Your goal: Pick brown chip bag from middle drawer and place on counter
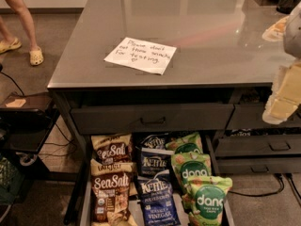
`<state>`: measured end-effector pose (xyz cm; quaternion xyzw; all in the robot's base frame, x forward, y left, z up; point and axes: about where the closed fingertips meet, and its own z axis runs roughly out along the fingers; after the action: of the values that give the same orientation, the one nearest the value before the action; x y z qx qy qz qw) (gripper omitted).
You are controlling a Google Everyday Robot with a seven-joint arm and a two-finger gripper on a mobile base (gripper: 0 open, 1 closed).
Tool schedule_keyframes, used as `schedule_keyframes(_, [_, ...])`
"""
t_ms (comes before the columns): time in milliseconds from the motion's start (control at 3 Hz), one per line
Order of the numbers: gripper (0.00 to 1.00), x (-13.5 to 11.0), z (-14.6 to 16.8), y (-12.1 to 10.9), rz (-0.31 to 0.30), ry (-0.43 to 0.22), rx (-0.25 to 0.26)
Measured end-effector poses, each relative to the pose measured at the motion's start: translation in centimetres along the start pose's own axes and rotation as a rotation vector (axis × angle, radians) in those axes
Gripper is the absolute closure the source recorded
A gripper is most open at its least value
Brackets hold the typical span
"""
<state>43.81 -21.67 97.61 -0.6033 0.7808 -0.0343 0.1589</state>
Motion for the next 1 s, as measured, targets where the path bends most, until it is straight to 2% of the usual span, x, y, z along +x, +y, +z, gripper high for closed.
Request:
schedule_keyframes(333, [0.0, 0.0, 0.0, 0.0, 0.0, 0.0, 0.0])
schedule_keyframes(667, [0.0, -1.0, 1.2, 1.1, 0.002, -0.073, -0.011])
schedule_keyframes(1000, [0.0, -3.6, 3.9, 3.4, 0.007, -0.196, -0.038])
